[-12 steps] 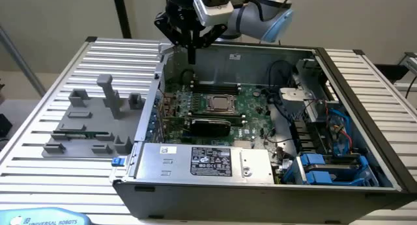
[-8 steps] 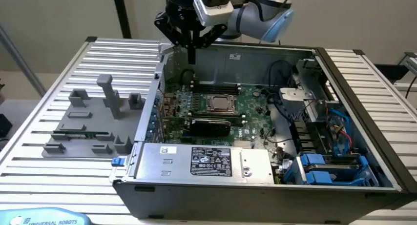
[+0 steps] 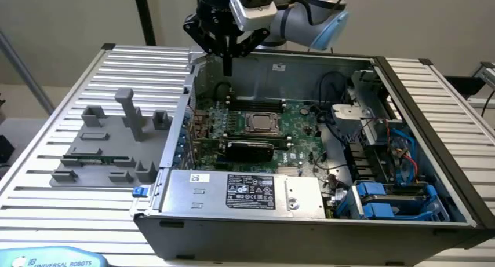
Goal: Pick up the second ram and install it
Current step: 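Reach for the second ram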
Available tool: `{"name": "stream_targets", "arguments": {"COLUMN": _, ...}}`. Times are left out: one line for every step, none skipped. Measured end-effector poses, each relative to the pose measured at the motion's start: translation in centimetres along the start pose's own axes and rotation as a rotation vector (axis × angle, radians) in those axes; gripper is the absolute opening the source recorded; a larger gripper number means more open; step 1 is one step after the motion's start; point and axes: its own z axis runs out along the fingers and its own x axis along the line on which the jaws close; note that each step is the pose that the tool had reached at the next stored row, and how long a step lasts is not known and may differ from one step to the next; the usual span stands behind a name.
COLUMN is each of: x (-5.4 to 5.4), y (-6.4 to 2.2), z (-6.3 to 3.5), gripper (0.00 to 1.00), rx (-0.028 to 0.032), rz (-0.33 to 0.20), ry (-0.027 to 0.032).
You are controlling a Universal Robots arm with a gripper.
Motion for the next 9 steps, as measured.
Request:
{"name": "stream_targets", "arguments": {"x": 0.0, "y": 0.00, "z": 0.00, "gripper": 0.11, "rx": 0.0001, "rz": 0.000, "ry": 0.0000}}
{"name": "stream_targets", "arguments": {"x": 0.1, "y": -0.02, "z": -0.01, "gripper": 0.11, "rx": 0.0003, "rz": 0.000, "ry": 0.0000}}
{"name": "stream_targets", "arguments": {"x": 0.4, "y": -0.06, "z": -0.02, "gripper": 0.11, "rx": 0.0003, "rz": 0.000, "ry": 0.0001}}
{"name": "stream_targets", "arguments": {"x": 0.8, "y": -0.14, "z": -0.03, "gripper": 0.11, "rx": 0.0002, "rz": 0.000, "ry": 0.0000}}
{"name": "stream_targets", "arguments": {"x": 1.3, "y": -0.22, "z": -0.04, "gripper": 0.11, "rx": 0.0001, "rz": 0.000, "ry": -0.0001}}
{"name": "stream_targets", "arguments": {"x": 1.8, "y": -0.32, "z": -0.05, "gripper": 0.11, "rx": 0.0001, "rz": 0.000, "ry": -0.0001}}
{"name": "stream_targets", "arguments": {"x": 2.2, "y": -0.42, "z": -0.07, "gripper": 0.11, "rx": 0.0001, "rz": 0.000, "ry": -0.0001}}
{"name": "stream_targets", "arguments": {"x": 2.6, "y": -0.53, "z": -0.08, "gripper": 0.11, "rx": 0.0000, "rz": 0.000, "ry": -0.0001}}
{"name": "stream_targets", "arguments": {"x": 3.1, "y": -0.64, "z": -0.09, "gripper": 0.11, "rx": 0.0001, "rz": 0.000, "ry": -0.0001}}
